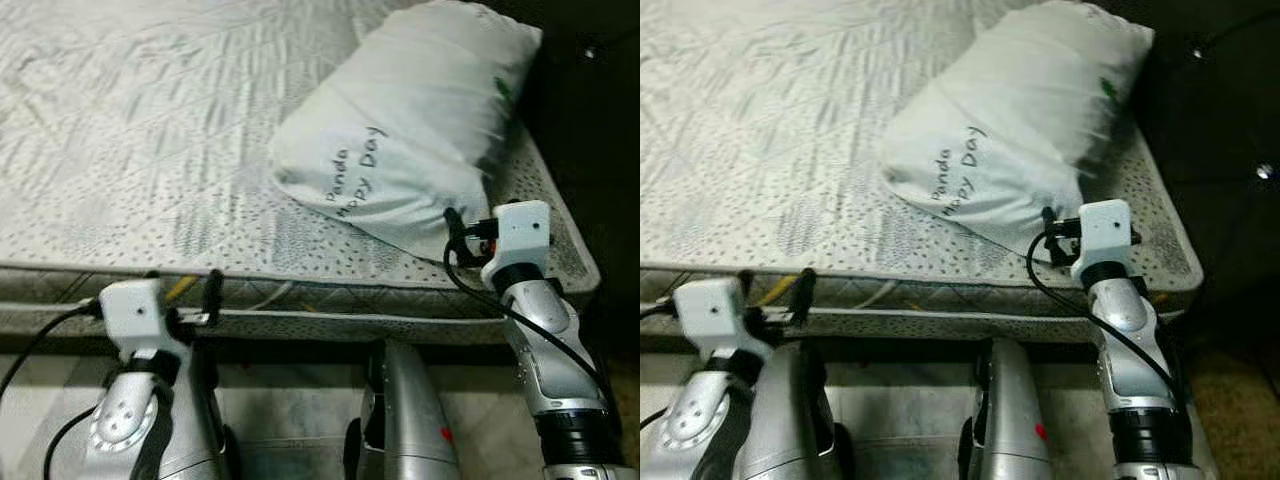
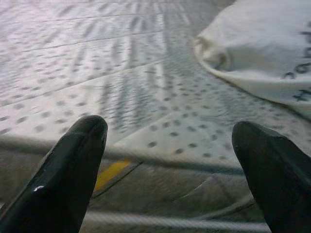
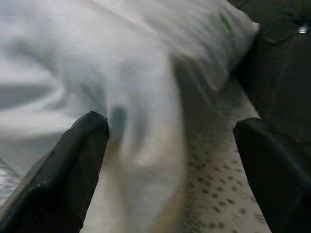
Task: Clean up the room
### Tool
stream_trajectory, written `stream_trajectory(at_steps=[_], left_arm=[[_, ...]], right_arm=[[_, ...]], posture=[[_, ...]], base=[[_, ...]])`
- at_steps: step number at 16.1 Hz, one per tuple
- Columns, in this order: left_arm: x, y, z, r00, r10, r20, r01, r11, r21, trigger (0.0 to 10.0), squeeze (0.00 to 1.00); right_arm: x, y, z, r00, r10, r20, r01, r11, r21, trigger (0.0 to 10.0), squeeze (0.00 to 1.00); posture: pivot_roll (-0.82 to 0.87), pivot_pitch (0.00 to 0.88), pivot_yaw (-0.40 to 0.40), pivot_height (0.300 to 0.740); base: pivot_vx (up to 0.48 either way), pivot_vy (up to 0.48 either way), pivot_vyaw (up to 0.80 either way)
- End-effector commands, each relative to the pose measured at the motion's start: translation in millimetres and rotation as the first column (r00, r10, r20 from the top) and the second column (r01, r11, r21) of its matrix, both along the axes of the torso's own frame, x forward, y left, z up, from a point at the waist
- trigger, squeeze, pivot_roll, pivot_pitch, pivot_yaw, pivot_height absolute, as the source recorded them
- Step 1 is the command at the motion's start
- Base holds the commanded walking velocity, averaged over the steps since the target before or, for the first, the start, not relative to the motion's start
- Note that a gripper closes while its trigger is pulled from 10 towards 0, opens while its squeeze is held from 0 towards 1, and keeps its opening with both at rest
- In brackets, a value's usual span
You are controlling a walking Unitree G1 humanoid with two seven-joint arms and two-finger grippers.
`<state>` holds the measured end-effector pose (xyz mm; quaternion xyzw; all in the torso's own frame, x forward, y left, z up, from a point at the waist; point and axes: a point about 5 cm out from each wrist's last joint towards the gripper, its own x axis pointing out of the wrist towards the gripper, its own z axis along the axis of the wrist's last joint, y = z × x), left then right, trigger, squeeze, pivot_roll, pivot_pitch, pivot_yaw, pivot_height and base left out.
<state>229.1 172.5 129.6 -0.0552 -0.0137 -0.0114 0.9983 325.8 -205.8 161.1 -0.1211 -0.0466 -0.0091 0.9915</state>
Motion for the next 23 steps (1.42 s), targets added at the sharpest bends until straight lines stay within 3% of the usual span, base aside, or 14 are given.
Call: stream_trajectory(at_steps=[1,3,4,10,13,14,15,19,23], left_arm=[[0.4,-1.5,-5,1.000,-0.007,-0.021,0.007,1.000,0.007,10.0,0.00],[1.4,0.2,-5,1.000,-0.004,-0.019,0.004,1.000,0.011,10.0,0.00],[-0.3,1.8,-4,1.000,-0.002,-0.020,0.002,1.000,0.015,10.0,0.00],[-3.5,4.4,-5,1.000,0.005,-0.025,-0.004,0.999,0.032,10.0,0.00],[-3.2,5.5,-4,1.000,0.006,-0.024,-0.005,0.999,0.038,10.0,0.00],[-2.3,5.0,-4,1.000,0.005,-0.023,-0.004,0.999,0.038,10.0,0.00],[-0.6,3.3,-4,1.000,0.000,-0.021,0.001,0.999,0.038,10.0,0.00],[-1.5,4.0,-2,1.000,0.000,-0.017,0.001,0.999,0.040,10.0,0.00],[-5.4,7.1,-2,1.000,0.017,-0.020,-0.016,0.999,0.045,10.0,0.00]], right_arm=[[7.6,-1.2,4,0.999,-0.044,0.015,0.044,0.999,-0.008,10.0,0.00],[16.2,4.5,7,0.998,-0.055,0.014,0.055,0.999,0.002,10.0,0.00],[24.2,18.0,7,1.000,-0.014,0.000,0.014,0.999,0.033,10.0,0.00],[33.0,64.1,-22,0.989,0.095,-0.114,-0.078,0.986,0.150,10.0,0.00],[40.8,86.5,-21,0.989,0.096,-0.116,-0.075,0.981,0.178,10.0,0.00],[42.6,90.5,-19,0.990,0.091,-0.111,-0.070,0.981,0.180,4.4,0.00],[46.8,98.0,-16,0.992,0.083,-0.097,-0.064,0.981,0.184,0.0,0.00],[59.3,117.2,-2,0.993,0.098,-0.065,-0.083,0.975,0.207,0.0,0.00],[68.1,112.9,8,0.996,0.078,-0.047,-0.067,0.979,0.193,0.0,0.00]], posture=[[0.02,0.221,-0.081,0.493],[0.03,0.218,-0.080,0.493],[0.04,0.218,-0.086,0.493],[0.07,0.218,-0.101,0.493],[0.08,0.213,-0.096,0.493],[0.08,0.210,-0.091,0.493],[0.08,0.210,-0.089,0.493],[0.10,0.212,-0.090,0.493],[0.11,0.223,-0.096,0.493]], base=[[0.000,0.000,0.00],[0.000,0.000,0.00],[0.000,0.000,0.00],[0.000,0.000,0.00],[0.000,0.000,0.00],[0.000,0.000,0.00],[0.000,0.000,0.00],[0.000,0.000,0.00],[0.000,0.000,0.00]])
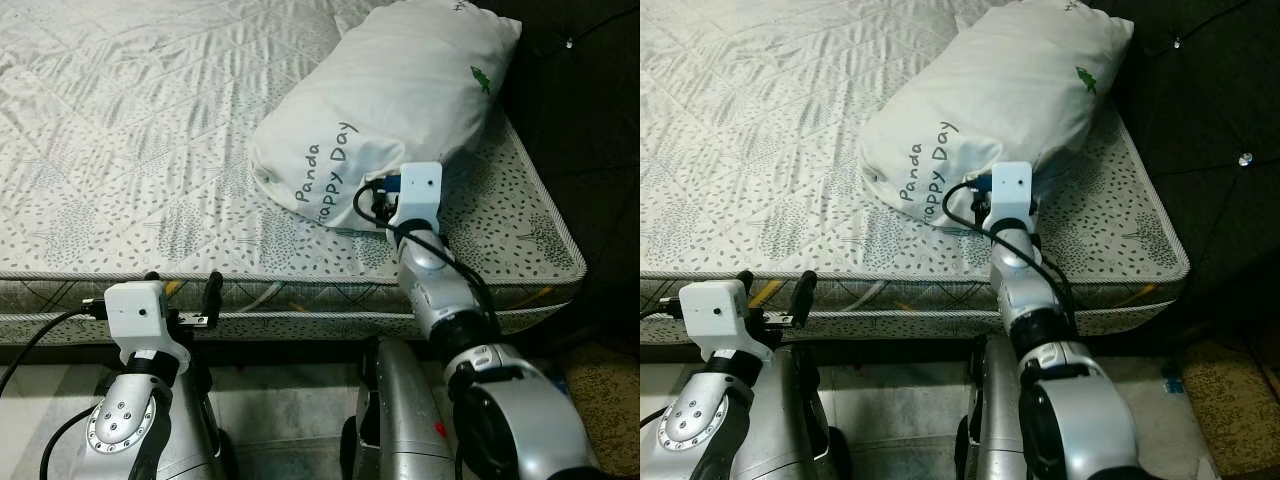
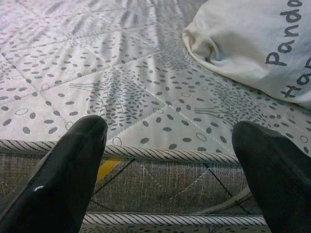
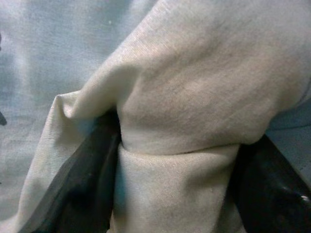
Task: Clean up the room
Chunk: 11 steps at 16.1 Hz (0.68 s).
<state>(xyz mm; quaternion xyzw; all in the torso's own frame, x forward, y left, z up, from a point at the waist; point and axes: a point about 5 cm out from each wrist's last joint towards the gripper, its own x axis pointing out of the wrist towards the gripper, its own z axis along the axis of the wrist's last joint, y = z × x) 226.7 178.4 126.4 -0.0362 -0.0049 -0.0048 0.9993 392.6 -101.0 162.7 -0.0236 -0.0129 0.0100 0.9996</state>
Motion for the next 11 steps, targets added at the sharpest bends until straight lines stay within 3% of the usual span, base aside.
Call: stream_trajectory(at_steps=[1,7,11], left_arm=[[-3.9,1.2,1,1.000,0.004,-0.002,-0.004,1.000,0.007,10.0,0.00],[-5.1,-2.4,11,0.999,-0.027,0.043,0.027,1.000,-0.010,10.0,0.00],[-0.8,-10.1,24,0.992,-0.082,0.099,0.086,0.996,-0.038,10.0,0.00]], right_arm=[[2.6,6.2,6,1.000,0.013,0.009,-0.013,1.000,-0.001,0.0,0.00],[3.3,9.1,0,1.000,-0.011,-0.019,0.011,1.000,-0.006,0.0,0.00],[3.2,-0.3,-4,0.999,-0.046,-0.029,0.045,0.999,-0.015,0.0,0.00]], posture=[[0.11,0.227,-0.097,0.493],[0.12,0.237,-0.090,0.493],[0.12,0.237,-0.087,0.493]], base=[[0.000,0.000,0.00],[0.000,0.000,0.00],[0.000,0.000,0.00]])
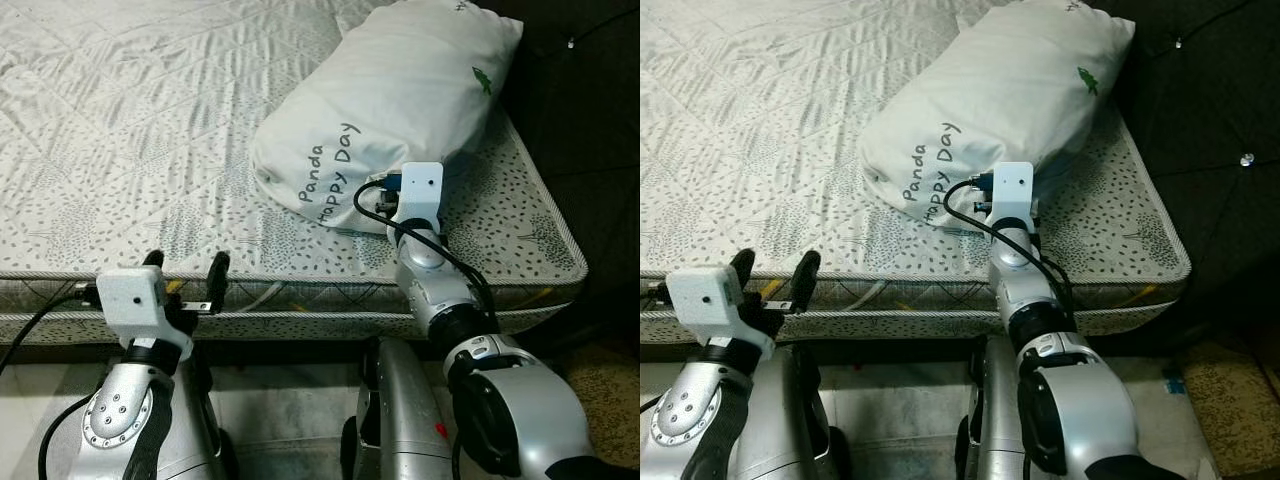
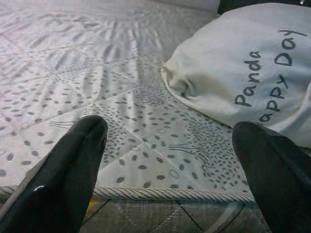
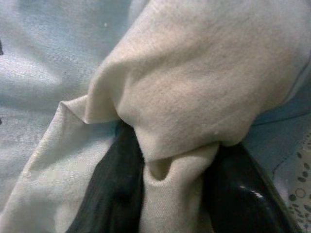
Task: Clean up the room
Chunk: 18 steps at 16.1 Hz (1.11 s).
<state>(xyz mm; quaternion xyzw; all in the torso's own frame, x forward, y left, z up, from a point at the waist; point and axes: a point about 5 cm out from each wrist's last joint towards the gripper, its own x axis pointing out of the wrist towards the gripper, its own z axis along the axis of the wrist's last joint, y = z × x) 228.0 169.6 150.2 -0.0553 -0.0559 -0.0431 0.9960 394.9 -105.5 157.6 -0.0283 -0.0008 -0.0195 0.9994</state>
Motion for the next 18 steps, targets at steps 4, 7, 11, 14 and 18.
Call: stream_trajectory(at_steps=[4,7,11,14,18], left_arm=[[-3.5,-2.1,-2,1.000,-0.022,-0.014,0.021,1.000,-0.008,10.0,0.00],[-3.8,-0.4,-1,1.000,-0.016,-0.017,0.016,1.000,-0.006,10.0,0.00],[-2.6,2.9,-1,1.000,-0.006,-0.016,0.006,1.000,0.001,10.0,0.00],[-2.6,3.7,-1,1.000,0.001,-0.019,-0.001,1.000,0.006,10.0,0.00],[0.3,5.8,-2,1.000,0.007,-0.018,-0.007,1.000,0.016,10.0,0.00]], right_arm=[[1.1,-6.0,-2,1.000,-0.014,-0.014,0.014,1.000,-0.017,0.0,0.00],[4.5,-26.6,2,0.996,-0.088,-0.016,0.087,0.995,-0.038,0.0,0.00],[10.8,-59.1,20,0.986,-0.166,0.007,0.166,0.983,-0.081,0.0,0.00],[14.1,-83.7,38,0.973,-0.226,0.051,0.230,0.968,-0.105,0.0,0.00],[15.0,-130.2,80,0.932,-0.336,0.135,0.353,0.927,-0.128,0.0,0.00]], posture=[[0.12,0.232,-0.087,0.493],[0.12,0.232,-0.087,0.493],[0.12,0.229,-0.086,0.493],[0.12,0.226,-0.084,0.493],[0.12,0.216,-0.079,0.493]], base=[[0.000,0.000,0.00],[0.000,0.000,0.00],[0.000,0.000,0.00],[0.000,0.000,0.00],[0.000,0.000,0.00]])
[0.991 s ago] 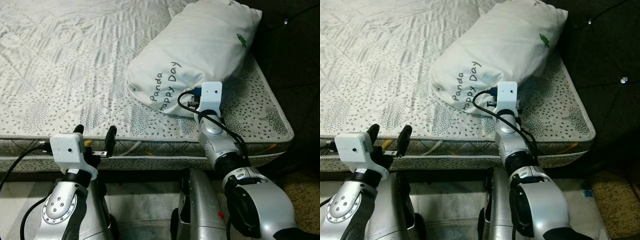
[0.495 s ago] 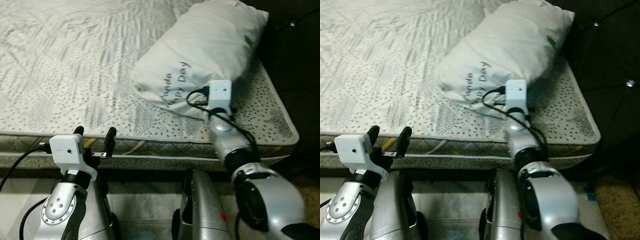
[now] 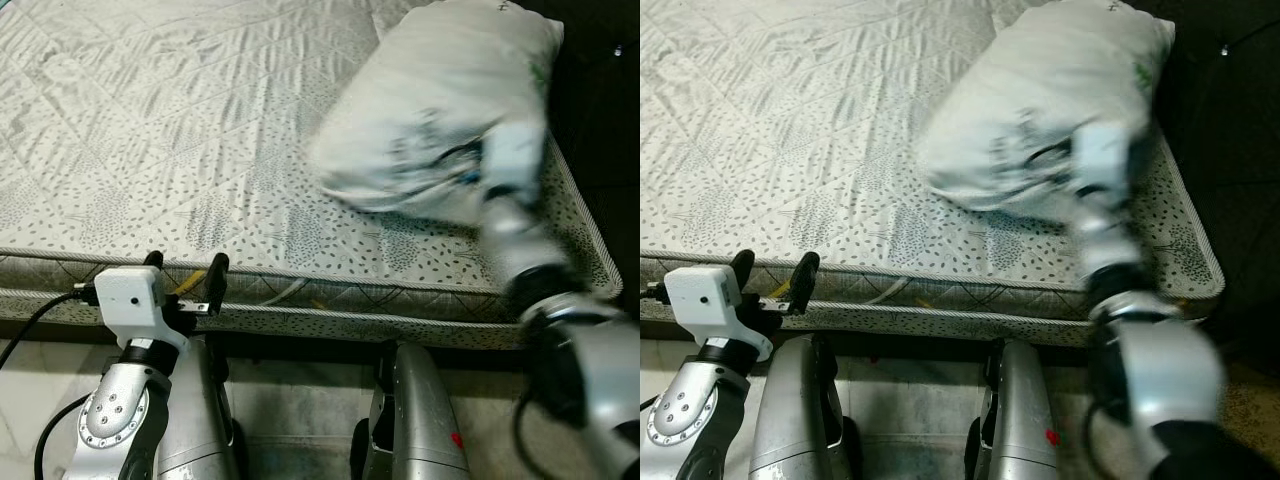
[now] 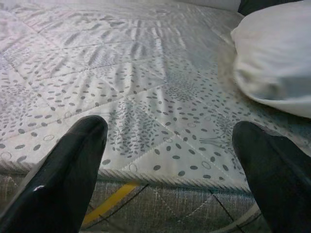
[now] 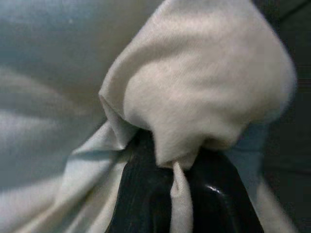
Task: Clean up the room
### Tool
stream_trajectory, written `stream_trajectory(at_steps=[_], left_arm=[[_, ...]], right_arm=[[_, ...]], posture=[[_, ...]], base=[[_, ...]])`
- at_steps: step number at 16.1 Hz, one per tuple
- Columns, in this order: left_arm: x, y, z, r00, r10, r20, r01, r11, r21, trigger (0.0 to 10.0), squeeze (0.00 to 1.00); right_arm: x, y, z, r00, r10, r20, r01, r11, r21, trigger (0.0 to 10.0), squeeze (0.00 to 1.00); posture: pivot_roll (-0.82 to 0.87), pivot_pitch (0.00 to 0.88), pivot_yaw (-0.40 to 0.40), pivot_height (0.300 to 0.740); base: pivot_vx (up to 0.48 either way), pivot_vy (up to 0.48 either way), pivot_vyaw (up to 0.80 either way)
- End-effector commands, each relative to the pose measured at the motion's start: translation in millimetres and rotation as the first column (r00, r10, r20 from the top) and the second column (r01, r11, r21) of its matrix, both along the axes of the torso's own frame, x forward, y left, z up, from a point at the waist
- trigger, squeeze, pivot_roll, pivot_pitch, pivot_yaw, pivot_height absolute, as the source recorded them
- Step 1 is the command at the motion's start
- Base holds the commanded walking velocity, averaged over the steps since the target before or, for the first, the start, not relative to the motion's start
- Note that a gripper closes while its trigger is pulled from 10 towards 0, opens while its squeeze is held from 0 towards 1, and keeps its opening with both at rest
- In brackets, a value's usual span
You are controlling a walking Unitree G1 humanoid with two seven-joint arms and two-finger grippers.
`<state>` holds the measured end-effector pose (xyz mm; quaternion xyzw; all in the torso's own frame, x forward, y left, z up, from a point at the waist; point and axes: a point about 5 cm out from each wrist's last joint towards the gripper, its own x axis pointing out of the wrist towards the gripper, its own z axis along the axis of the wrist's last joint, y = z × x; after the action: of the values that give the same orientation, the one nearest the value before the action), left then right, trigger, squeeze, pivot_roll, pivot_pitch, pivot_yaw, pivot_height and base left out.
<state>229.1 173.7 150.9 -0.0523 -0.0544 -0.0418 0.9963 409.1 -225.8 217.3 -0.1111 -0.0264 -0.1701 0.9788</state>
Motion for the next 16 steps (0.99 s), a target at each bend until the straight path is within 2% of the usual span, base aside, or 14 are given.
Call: stream_trajectory(at_steps=[1,4,7,10,12,14,16], left_arm=[[0.1,2.0,-2,1.000,0.006,-0.014,-0.006,1.000,0.011,10.0,0.00],[1.6,2.1,-3,1.000,0.008,-0.014,-0.008,1.000,0.015,10.0,0.00],[3.2,3.4,-4,1.000,0.013,-0.015,-0.013,1.000,0.018,10.0,0.00],[4.1,3.2,-5,1.000,0.011,-0.016,-0.011,1.000,0.017,10.0,0.00],[5.1,1.0,-7,1.000,0.001,-0.018,0.000,1.000,0.014,10.0,0.00],[6.3,1.2,-7,1.000,-0.003,-0.017,0.003,1.000,0.014,10.0,0.00],[7.7,3.3,-8,1.000,-0.004,-0.016,0.004,1.000,0.018,10.0,0.00]], right_arm=[[0.6,-15.3,28,0.995,-0.061,0.075,0.062,0.998,-0.003,0.0,0.00],[-2.5,-35.9,51,0.988,-0.101,0.121,0.107,0.993,-0.048,0.0,0.00],[-13.9,-71.1,70,0.977,-0.161,0.143,0.177,0.978,-0.109,0.0,0.00],[-22.3,-89.6,67,0.973,-0.192,0.131,0.209,0.969,-0.130,0.0,0.00],[-31.6,-105.7,55,0.970,-0.217,0.111,0.232,0.963,-0.136,0.0,0.00],[-35.9,-112.0,49,0.966,-0.235,0.105,0.248,0.959,-0.139,0.0,0.00],[-48.2,-126.7,28,0.958,-0.274,0.083,0.283,0.951,-0.126,0.0,0.00]], posture=[[0.11,0.210,-0.077,0.493],[0.11,0.198,-0.075,0.493],[0.10,0.193,-0.074,0.493],[0.09,0.188,-0.067,0.493],[0.08,0.182,-0.059,0.493],[0.08,0.179,-0.058,0.493],[0.07,0.175,-0.053,0.493]], base=[[0.000,0.000,0.00],[0.000,0.000,0.00],[0.000,0.000,0.00],[0.000,0.000,0.00],[0.000,0.000,0.00],[0.000,0.000,0.00],[0.000,0.000,0.00]])
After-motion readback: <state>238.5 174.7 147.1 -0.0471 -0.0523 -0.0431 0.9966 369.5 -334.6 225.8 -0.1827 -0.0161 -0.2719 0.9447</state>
